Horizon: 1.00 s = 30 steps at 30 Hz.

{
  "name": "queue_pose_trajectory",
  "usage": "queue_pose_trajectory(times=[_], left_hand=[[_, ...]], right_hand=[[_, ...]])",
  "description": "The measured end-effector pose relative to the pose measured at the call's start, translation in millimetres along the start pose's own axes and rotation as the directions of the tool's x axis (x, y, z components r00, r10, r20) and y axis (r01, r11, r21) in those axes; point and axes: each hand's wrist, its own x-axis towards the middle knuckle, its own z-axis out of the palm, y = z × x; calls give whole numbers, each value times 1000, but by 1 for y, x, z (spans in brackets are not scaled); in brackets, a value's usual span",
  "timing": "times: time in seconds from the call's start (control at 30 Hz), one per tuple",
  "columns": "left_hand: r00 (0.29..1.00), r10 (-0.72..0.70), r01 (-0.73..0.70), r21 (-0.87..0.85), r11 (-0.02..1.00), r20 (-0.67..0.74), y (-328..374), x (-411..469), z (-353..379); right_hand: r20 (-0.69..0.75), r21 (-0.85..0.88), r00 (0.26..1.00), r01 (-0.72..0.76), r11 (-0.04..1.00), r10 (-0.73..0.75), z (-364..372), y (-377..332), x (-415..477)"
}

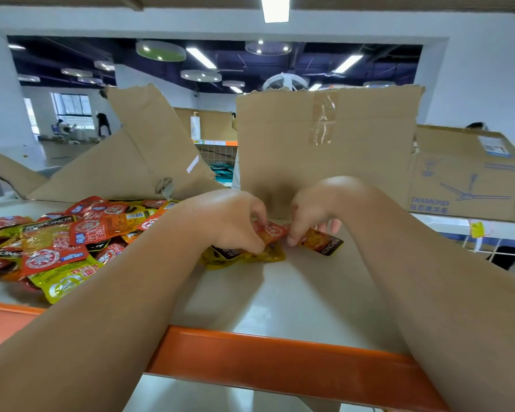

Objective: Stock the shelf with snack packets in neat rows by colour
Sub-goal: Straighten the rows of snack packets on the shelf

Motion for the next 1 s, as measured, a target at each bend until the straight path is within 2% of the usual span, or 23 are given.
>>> queue_pose_trajectory(times=[0.1, 0.23, 0.33, 0.47, 0.53, 0.8, 0.87, 1.0], left_hand=[[995, 22, -26, -39, 999, -93, 5, 0, -1], [978, 79, -100, -101, 990, -194, 27, 0, -2], [966, 82, -122, -153, 981, -245, 63, -4, -6], [960, 131, -206, -305, 930, -247, 141, -2, 1], [948, 164, -247, -306, 919, -272, 187, 4, 9], [922, 288, -344, -206, 916, -259, 369, 14, 53], [907, 315, -367, -160, 916, -279, 406, 13, 75], [908, 336, -386, -189, 903, -250, 460, 13, 132]], right_hand=[[-95, -24, 996, 2, 1000, -5, -8, 12, -24], [-304, -45, 952, 10, 999, -23, -9, 44, -61], [-416, 78, 909, 51, 996, -14, -1, 84, -88], [-538, 210, 842, 79, 974, 48, 20, 148, -146], [-590, 268, 802, 83, 960, 96, 33, 186, -181], [-635, 379, 703, -76, 922, 319, 99, 342, -309], [-636, 416, 675, -109, 903, 374, 118, 375, -330], [-623, 456, 649, -153, 877, 437, 164, 429, -351]])
